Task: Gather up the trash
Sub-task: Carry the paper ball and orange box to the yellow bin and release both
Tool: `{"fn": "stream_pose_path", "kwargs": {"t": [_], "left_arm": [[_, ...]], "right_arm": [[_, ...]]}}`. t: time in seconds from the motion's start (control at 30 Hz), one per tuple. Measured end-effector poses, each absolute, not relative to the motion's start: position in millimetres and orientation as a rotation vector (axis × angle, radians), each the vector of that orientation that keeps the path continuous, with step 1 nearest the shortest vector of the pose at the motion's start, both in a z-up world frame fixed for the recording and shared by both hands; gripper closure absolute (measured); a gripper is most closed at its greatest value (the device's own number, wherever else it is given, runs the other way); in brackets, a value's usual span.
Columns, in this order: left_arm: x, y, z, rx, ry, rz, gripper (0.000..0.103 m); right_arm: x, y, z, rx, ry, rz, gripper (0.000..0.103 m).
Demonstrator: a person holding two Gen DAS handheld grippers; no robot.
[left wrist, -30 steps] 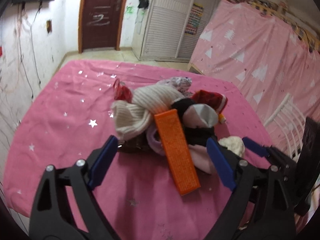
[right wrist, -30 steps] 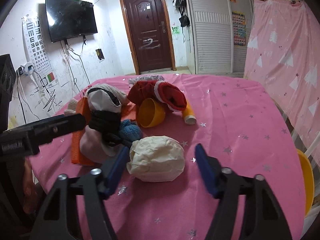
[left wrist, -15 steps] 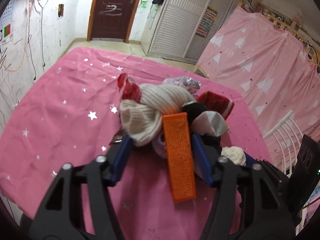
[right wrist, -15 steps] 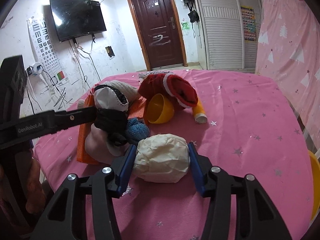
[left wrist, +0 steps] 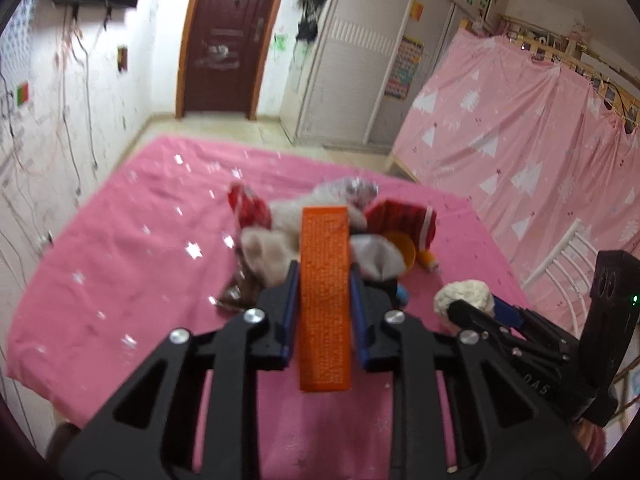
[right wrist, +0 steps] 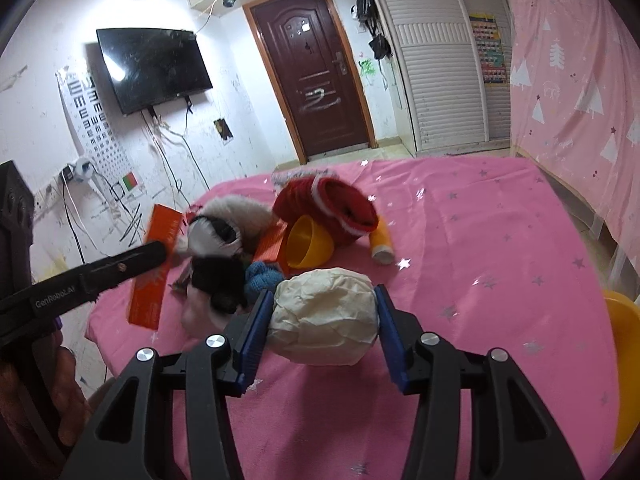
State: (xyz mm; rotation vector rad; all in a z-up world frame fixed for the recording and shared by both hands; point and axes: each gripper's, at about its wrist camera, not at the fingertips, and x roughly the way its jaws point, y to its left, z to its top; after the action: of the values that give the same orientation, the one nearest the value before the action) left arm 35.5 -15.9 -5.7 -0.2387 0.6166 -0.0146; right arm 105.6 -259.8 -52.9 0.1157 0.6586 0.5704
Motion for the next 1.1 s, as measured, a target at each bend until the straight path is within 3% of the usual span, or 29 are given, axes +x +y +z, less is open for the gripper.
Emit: {"fn": "stream_pose_path", "kwargs": {"t": [0.2,0.47,1.1], "left_arm": [[32.6,-29.5,19.1,-0.177,0.542,-0.023,0.082],[64.8,-84.9,35.0,-0.143,0.594,-0.244,0.082],[130.1,-269.7,24.5,0.019,0.731,-0.629,0.082]], "right_arm": [[106.1,-287.6,-38.3,0.152,0.606,0.523,0.058],[119.2,-344.5,-28.8,0.23,0.563,0.372,0.059],[148.6,-479.5,-69.4,0.36,0.629,0.077,0.058]]}}
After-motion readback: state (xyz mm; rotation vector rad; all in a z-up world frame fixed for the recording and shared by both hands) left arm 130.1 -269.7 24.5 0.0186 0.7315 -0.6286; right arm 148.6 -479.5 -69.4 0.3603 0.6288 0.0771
